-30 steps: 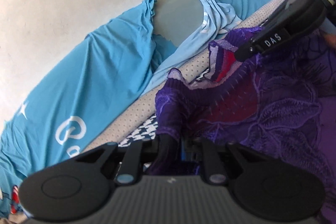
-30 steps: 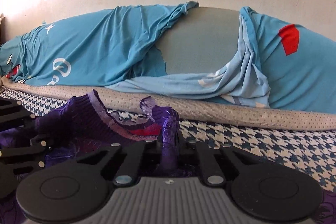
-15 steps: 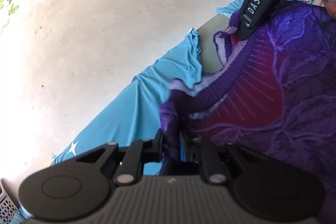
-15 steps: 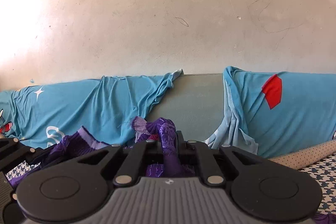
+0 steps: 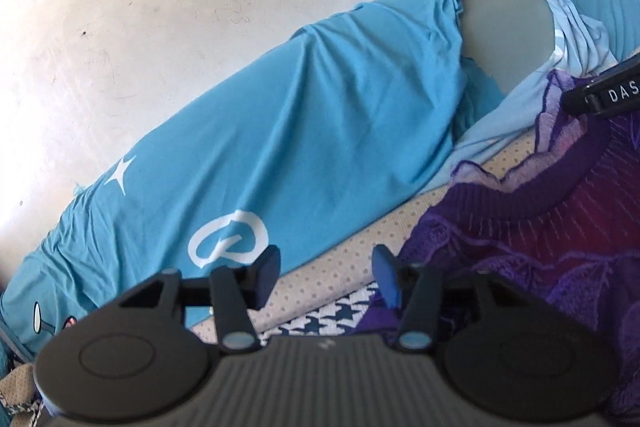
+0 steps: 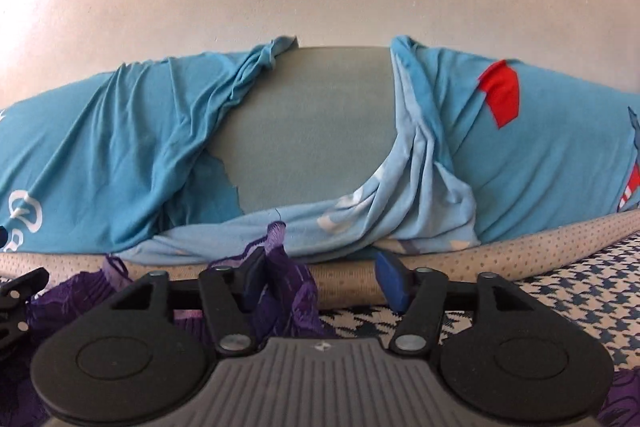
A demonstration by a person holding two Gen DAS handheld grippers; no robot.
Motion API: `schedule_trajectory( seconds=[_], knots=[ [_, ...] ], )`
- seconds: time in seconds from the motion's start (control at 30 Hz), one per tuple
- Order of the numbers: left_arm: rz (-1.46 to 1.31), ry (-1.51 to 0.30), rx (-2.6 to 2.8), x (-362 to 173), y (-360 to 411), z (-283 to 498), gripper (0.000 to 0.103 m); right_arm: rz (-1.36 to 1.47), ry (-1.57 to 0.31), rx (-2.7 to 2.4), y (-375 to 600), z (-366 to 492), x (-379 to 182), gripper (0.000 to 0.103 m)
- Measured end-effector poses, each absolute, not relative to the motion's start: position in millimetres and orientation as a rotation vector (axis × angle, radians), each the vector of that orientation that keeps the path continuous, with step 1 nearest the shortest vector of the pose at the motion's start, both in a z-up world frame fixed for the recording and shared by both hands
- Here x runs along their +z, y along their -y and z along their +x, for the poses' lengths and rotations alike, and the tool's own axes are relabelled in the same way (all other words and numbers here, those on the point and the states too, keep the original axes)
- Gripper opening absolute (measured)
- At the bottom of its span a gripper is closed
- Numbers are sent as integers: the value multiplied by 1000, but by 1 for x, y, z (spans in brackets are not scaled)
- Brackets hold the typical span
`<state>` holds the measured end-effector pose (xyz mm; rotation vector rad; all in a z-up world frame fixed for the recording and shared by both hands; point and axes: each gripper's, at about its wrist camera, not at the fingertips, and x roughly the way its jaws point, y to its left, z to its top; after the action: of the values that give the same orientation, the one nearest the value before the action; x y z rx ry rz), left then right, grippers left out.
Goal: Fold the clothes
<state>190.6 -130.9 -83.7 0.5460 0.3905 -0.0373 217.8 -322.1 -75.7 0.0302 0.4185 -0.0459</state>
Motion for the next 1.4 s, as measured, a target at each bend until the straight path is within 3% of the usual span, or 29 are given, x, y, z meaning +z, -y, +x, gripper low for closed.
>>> schedule_trajectory(
  seconds=[0.07,0.1,0.17,0.4,0.83,1.0,1.4],
  knots=[
    [541,-388,-67,-70,133,183,61,42,-407,-40,321,213,-63,60],
    [527,-397,-88,-62,134,181,76,47,-402,-36,321,209,-56,60],
    [502,-408,-130,-49,134,175,84,38,-390,-27,317,201,-42,61],
    [501,-441,-198,-19,111,138,84,69,-385,95,304,164,-15,66],
    [349,-576,-136,-5,48,101,84,52,-535,211,260,93,-37,66],
    [335,-569,-111,5,29,88,90,45,-568,286,244,70,-38,66],
    [346,-618,-31,4,-37,57,94,63,-568,359,230,18,-26,66]
  ],
)
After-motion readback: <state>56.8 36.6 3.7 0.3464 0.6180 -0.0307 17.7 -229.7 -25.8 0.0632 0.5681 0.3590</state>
